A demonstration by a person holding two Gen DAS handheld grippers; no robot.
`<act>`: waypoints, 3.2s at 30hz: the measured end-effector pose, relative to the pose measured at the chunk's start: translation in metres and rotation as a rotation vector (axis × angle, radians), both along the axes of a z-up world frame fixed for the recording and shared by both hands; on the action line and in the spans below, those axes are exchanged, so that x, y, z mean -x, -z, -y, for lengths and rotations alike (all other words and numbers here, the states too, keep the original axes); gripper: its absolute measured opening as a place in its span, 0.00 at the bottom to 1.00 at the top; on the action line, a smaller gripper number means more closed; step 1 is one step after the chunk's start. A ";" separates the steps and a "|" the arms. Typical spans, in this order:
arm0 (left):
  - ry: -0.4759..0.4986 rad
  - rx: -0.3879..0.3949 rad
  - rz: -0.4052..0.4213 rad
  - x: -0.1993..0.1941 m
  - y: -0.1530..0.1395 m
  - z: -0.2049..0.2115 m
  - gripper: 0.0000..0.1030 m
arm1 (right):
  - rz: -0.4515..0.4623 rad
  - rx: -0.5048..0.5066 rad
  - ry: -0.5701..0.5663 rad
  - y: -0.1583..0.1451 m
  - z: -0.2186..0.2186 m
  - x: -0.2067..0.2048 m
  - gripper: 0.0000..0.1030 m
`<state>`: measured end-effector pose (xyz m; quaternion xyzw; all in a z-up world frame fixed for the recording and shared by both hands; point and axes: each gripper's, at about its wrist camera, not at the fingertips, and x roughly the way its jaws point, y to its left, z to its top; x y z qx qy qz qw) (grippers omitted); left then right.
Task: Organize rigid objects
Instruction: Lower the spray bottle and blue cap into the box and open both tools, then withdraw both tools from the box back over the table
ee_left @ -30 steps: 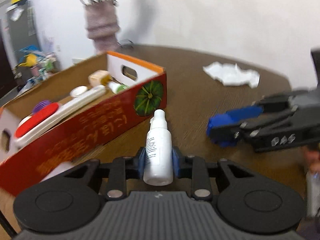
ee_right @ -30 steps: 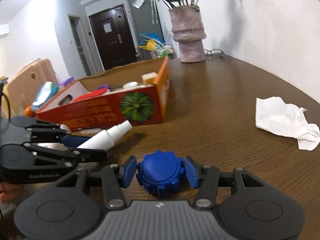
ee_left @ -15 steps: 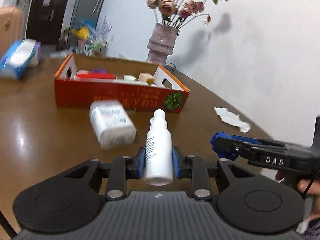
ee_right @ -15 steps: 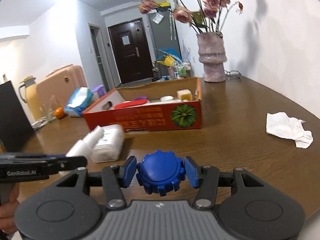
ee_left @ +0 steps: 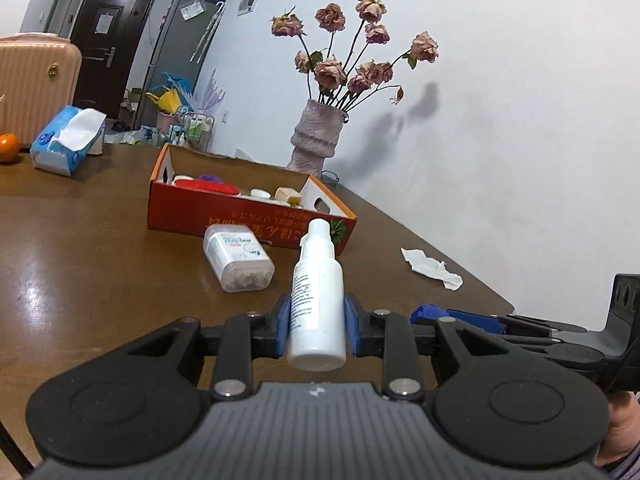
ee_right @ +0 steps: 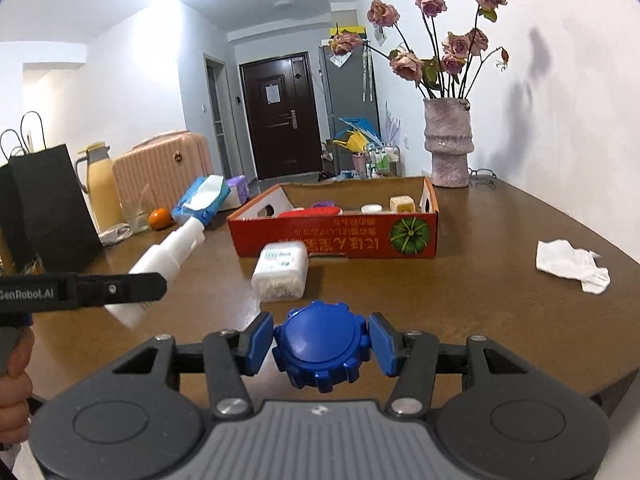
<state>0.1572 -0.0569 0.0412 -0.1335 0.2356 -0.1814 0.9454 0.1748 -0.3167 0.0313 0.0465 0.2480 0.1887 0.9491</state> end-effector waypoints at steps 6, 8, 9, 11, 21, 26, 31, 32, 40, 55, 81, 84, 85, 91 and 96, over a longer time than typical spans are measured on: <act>-0.004 0.035 -0.002 -0.003 0.001 -0.013 0.27 | -0.005 0.009 0.001 0.001 -0.003 -0.009 0.50; -0.009 0.026 0.006 -0.012 -0.001 -0.016 0.27 | -0.005 0.019 -0.002 0.001 -0.005 -0.018 0.50; -0.004 0.008 0.012 -0.019 -0.003 -0.015 0.27 | -0.008 0.023 -0.002 0.001 -0.006 -0.024 0.50; 0.009 -0.043 0.033 -0.038 -0.010 -0.013 0.27 | -0.011 0.038 -0.007 -0.001 -0.008 -0.040 0.50; 0.062 -0.226 0.076 -0.186 -0.031 -0.015 0.27 | 0.040 0.023 -0.005 -0.024 -0.022 -0.170 0.50; 0.081 -0.247 -0.009 -0.265 -0.018 -0.014 0.27 | -0.012 -0.009 -0.005 -0.017 -0.033 -0.253 0.50; 0.098 -0.249 -0.065 -0.315 0.009 -0.010 0.27 | -0.066 0.021 0.024 0.002 -0.045 -0.317 0.50; 0.105 -0.253 -0.073 -0.321 0.015 -0.009 0.28 | -0.075 0.031 0.031 0.007 -0.047 -0.329 0.50; 0.067 -0.306 -0.098 -0.347 0.048 -0.020 0.41 | -0.080 0.107 0.134 0.039 -0.051 -0.365 0.55; -0.032 -0.229 -0.088 -0.331 0.019 -0.038 0.53 | 0.019 -0.026 0.202 0.017 -0.022 -0.338 0.63; -0.212 -0.290 0.159 -0.119 -0.032 -0.020 0.88 | 0.159 0.050 0.139 -0.034 -0.022 -0.140 0.79; -0.222 -0.290 0.205 -0.093 -0.030 -0.020 0.93 | 0.182 0.048 0.161 -0.030 -0.021 -0.112 0.80; -0.228 -0.292 0.218 -0.084 -0.029 -0.019 0.95 | 0.184 0.046 0.164 -0.027 -0.021 -0.102 0.80; -0.234 -0.280 0.233 -0.037 -0.016 -0.015 0.98 | 0.192 0.036 0.183 -0.015 -0.027 -0.044 0.80; -0.255 -0.269 0.278 0.008 -0.011 -0.017 1.00 | 0.181 0.030 0.172 -0.010 -0.032 -0.004 0.81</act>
